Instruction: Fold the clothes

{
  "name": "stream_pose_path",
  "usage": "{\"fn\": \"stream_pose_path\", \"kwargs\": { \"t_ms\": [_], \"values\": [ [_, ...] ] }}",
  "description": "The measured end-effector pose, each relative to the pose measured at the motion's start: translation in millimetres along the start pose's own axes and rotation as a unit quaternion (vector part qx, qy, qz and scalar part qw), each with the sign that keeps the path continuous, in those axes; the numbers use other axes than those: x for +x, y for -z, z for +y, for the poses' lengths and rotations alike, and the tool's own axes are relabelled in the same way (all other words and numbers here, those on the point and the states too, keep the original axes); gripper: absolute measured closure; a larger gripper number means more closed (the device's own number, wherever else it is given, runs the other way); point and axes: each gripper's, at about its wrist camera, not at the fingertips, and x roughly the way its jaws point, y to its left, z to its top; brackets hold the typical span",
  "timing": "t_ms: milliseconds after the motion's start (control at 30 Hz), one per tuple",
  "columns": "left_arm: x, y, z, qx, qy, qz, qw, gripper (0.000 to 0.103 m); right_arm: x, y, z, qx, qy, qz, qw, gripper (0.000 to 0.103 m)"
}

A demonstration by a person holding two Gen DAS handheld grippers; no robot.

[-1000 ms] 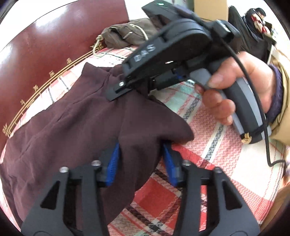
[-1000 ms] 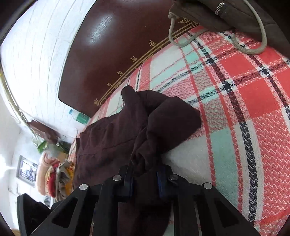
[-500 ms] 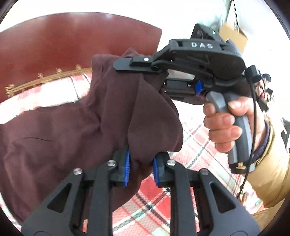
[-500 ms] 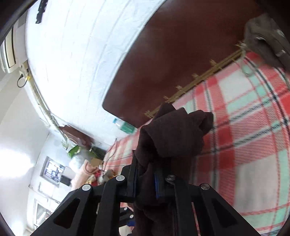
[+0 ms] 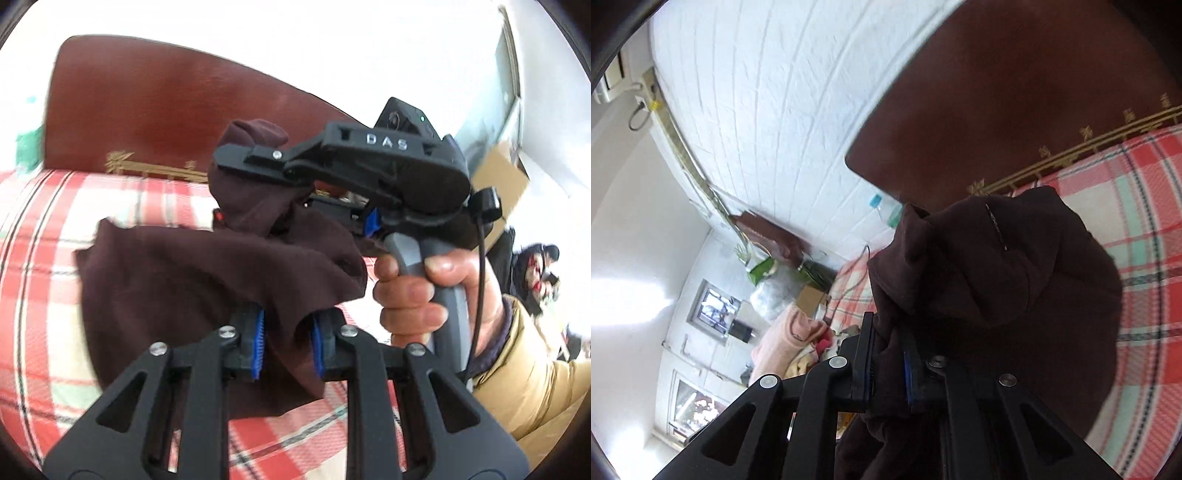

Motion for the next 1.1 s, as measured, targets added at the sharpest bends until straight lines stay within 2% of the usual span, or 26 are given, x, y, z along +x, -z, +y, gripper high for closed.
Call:
{"fn": "stream_pose_path", "kwargs": {
  "t_ms": [267, 367, 400, 433, 500, 633, 667, 700, 733, 767, 800, 867, 967, 1100],
  "values": [
    [-12, 23, 42, -0.061, 0.001, 0.000, 0.9981, 0.080, 65, 19, -11, 0.013, 0.036, 0.056, 0.998, 0.092],
    [-8, 31, 56, -0.088, 0.009, 0.007, 0.9960, 0.080, 82, 28, -10, -0.007, 0.068, 0.078, 0.995, 0.087],
    [-7, 36, 63, -0.102, 0.010, 0.012, 0.9947, 0.080, 86, 31, -8, -0.018, 0.082, 0.087, 0.993, 0.078],
    [-5, 39, 68, -0.113, 0.015, 0.018, 0.9933, 0.080, 87, 31, -6, -0.029, 0.092, 0.096, 0.991, 0.067],
    [-3, 47, 73, -0.130, 0.026, 0.027, 0.9908, 0.080, 84, 36, 4, -0.062, 0.104, 0.101, 0.987, 0.059],
    [-1, 56, 76, -0.143, 0.051, 0.035, 0.9878, 0.079, 60, 40, 30, -0.134, 0.113, 0.079, 0.981, 0.057],
    [-1, 56, 76, -0.145, 0.057, 0.037, 0.9871, 0.077, 50, 38, 33, -0.142, 0.111, 0.068, 0.981, 0.057],
    [0, 56, 77, -0.148, 0.062, 0.039, 0.9863, 0.068, 40, 38, 34, -0.147, 0.114, 0.059, 0.981, 0.057],
    [1, 57, 77, -0.150, 0.066, 0.041, 0.9857, 0.062, 34, 39, 34, -0.157, 0.124, 0.055, 0.978, 0.057],
    [1, 56, 75, -0.150, 0.069, 0.040, 0.9855, 0.051, 27, 41, 34, -0.167, 0.135, 0.051, 0.975, 0.057],
    [0, 55, 74, -0.150, 0.078, 0.035, 0.9849, 0.045, 24, 43, 33, -0.177, 0.147, 0.053, 0.972, 0.057],
    [-2, 52, 71, -0.150, 0.097, 0.025, 0.9836, 0.041, 25, 53, 28, -0.194, 0.161, 0.072, 0.965, 0.056],
    [-1, 50, 75, -0.153, 0.075, 0.024, 0.9850, 0.041, 47, 68, 27, -0.223, 0.186, 0.104, 0.951, 0.056],
    [-8, 53, 92, -0.184, 0.070, 0.023, 0.9802, 0.042, 80, 85, 32, -0.276, 0.221, 0.126, 0.927, 0.056]
  ]
}}
